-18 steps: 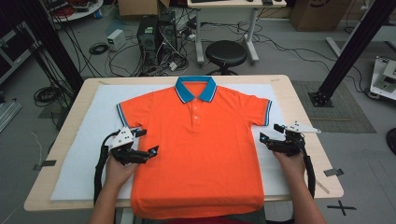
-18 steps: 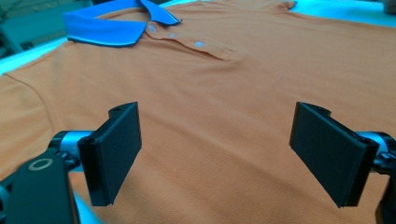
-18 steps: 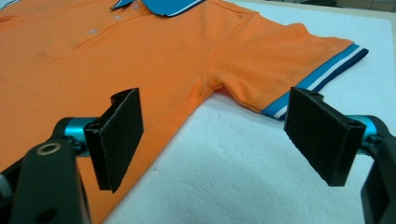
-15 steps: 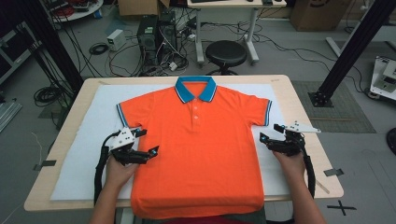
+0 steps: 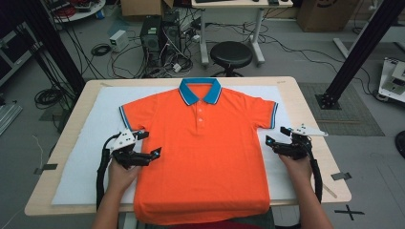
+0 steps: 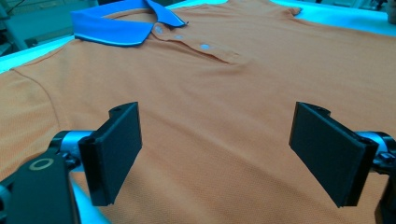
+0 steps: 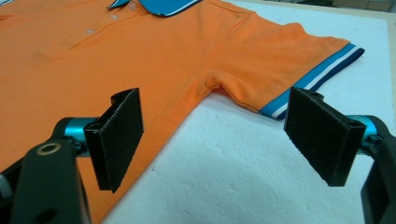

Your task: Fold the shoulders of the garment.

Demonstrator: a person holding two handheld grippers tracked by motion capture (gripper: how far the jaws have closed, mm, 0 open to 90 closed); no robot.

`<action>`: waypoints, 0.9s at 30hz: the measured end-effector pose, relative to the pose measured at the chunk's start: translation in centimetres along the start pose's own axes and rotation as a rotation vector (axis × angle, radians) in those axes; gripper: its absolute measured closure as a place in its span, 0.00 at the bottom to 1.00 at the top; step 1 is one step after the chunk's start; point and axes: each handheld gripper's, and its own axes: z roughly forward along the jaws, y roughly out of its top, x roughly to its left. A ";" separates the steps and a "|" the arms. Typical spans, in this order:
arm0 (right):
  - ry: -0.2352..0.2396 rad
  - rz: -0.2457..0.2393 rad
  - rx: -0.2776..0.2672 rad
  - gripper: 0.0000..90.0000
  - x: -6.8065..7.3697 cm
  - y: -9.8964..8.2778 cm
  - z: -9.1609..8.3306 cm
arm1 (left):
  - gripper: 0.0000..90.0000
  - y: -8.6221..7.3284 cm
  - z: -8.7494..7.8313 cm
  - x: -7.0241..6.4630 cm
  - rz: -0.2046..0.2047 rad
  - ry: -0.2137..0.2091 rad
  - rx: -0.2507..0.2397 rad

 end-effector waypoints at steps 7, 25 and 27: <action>0.006 0.006 -0.003 0.22 0.0 0.0 -0.1 | 0.19 -0.1 -0.3 0.3 -0.033 -0.005 -0.021; -0.071 0.033 0.030 0.23 -0.9 3.7 -0.5 | 0.19 -0.2 -0.4 0.5 -0.049 -0.002 -0.044; -0.079 0.035 0.039 0.23 -1.1 4.1 -0.3 | 0.19 -0.2 -0.4 0.5 -0.050 -0.002 -0.043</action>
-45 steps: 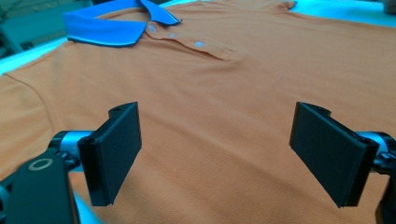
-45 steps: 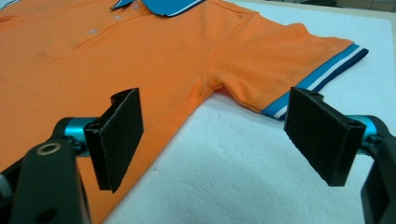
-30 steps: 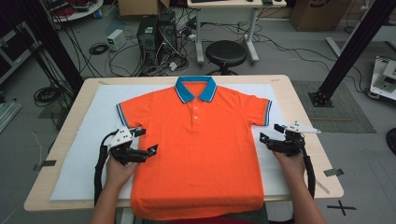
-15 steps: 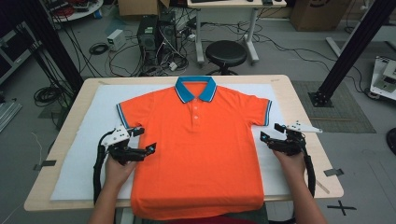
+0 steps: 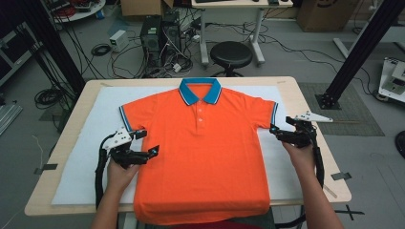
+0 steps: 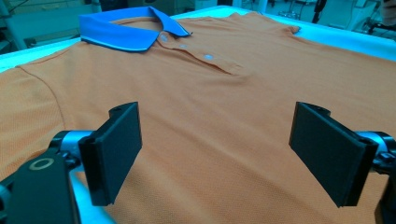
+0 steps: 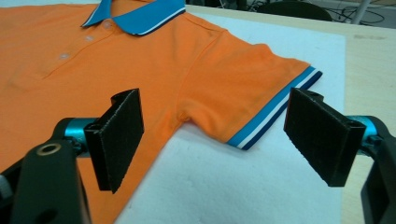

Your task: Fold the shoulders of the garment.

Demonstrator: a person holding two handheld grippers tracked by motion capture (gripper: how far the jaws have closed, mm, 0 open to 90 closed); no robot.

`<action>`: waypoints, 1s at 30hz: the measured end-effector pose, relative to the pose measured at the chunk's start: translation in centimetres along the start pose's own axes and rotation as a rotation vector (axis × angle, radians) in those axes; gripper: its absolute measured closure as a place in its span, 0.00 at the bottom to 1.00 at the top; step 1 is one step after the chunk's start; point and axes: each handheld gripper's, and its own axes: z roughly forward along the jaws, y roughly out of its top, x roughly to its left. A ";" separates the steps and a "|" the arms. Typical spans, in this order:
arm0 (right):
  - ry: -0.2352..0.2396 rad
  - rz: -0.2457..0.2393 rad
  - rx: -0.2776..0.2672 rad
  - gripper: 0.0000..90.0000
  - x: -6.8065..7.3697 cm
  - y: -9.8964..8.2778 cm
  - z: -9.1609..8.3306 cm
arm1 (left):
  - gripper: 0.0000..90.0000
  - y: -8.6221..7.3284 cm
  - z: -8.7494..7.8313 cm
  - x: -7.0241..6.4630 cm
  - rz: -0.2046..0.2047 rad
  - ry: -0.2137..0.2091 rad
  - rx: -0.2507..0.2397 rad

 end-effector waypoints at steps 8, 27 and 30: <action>-0.025 0.003 0.030 0.23 -0.8 1.6 0.5 | 0.19 0.0 0.0 0.0 0.001 0.001 0.001; -0.084 0.035 0.127 0.23 -3.2 3.8 2.8 | 0.19 0.0 0.1 0.0 0.002 0.006 0.008; -0.098 0.049 0.138 0.23 -3.8 4.4 3.5 | 0.19 0.0 0.1 0.0 0.002 0.007 0.005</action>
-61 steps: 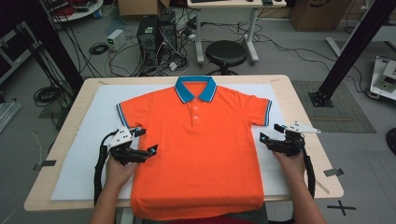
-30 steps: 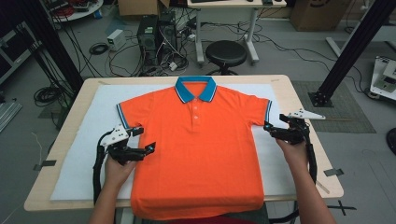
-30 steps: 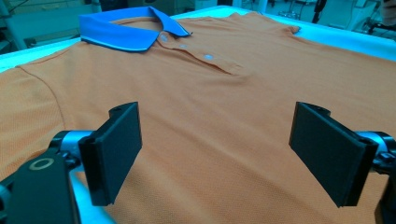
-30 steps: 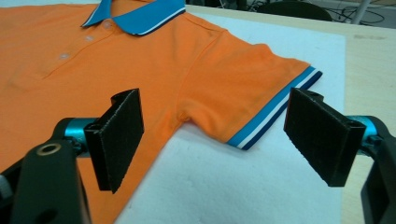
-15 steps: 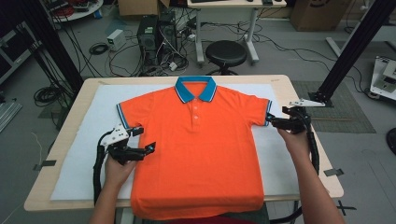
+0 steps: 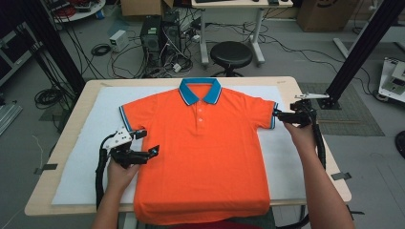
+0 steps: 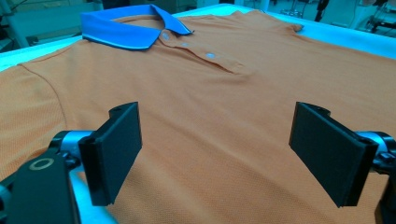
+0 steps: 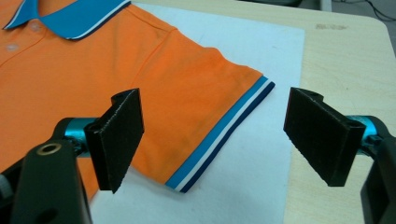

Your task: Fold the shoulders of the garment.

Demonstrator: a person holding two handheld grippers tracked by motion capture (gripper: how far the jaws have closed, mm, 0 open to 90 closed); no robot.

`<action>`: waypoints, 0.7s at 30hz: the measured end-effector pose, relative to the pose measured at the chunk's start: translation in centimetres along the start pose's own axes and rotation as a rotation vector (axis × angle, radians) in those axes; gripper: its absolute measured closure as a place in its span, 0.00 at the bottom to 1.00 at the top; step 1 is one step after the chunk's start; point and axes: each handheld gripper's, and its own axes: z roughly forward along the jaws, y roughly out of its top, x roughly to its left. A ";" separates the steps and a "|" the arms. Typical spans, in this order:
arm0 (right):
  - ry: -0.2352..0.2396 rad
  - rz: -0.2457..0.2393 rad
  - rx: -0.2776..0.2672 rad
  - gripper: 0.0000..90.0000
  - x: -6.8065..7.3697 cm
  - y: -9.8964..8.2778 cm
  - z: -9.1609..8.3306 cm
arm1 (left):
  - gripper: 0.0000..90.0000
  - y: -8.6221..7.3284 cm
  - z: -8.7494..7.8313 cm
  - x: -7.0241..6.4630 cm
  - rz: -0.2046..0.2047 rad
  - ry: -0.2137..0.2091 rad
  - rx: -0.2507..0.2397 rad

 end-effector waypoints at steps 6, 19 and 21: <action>-0.019 0.010 0.035 0.23 -0.4 0.8 1.4 | 0.19 0.0 0.0 0.0 0.001 0.001 0.003; -0.034 0.055 0.114 0.23 -1.1 0.4 4.3 | 0.19 0.0 0.0 0.0 -0.001 0.000 0.005; -0.036 0.052 0.142 0.23 -1.1 0.2 4.9 | 0.19 0.0 0.0 0.0 0.000 0.000 0.006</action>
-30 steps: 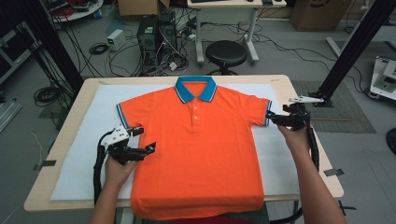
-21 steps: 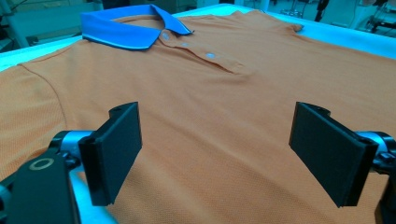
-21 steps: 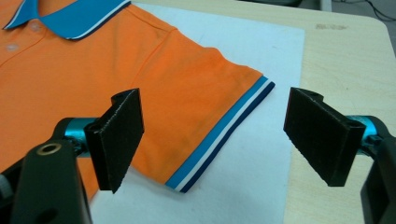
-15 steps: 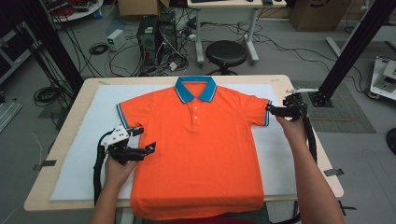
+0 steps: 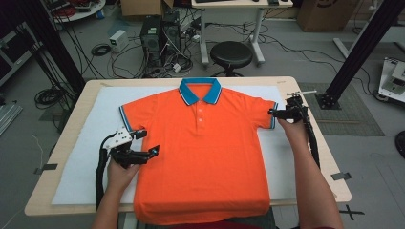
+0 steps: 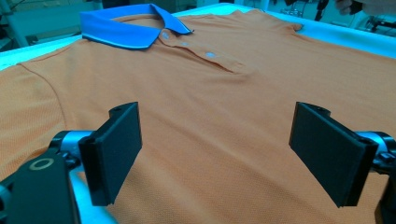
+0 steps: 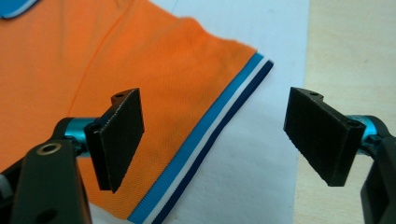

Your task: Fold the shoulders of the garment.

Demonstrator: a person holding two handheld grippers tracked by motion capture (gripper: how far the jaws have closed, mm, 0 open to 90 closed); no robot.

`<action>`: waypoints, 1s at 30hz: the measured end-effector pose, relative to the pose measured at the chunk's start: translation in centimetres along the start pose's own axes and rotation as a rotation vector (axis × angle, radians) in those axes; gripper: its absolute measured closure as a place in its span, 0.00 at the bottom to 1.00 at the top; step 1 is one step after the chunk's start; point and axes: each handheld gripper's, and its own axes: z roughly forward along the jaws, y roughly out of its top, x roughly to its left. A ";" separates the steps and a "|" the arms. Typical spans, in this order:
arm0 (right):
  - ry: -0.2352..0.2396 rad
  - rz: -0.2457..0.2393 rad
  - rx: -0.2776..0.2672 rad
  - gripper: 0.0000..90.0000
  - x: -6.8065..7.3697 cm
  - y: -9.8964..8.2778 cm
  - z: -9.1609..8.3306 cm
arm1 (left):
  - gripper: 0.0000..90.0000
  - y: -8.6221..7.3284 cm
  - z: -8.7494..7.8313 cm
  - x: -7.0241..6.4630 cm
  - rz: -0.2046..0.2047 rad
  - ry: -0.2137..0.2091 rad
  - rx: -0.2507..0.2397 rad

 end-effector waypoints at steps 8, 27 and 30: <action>-0.026 -0.004 0.047 0.27 -0.1 -0.4 1.2 | 0.19 0.0 0.0 0.0 0.000 0.001 0.001; -0.029 0.000 0.045 0.30 0.0 -0.3 1.2 | 0.19 0.0 0.0 0.0 -0.001 0.001 0.003; -0.028 -0.018 0.078 0.39 0.1 -0.5 1.8 | 0.19 0.0 0.1 0.0 0.003 0.005 0.005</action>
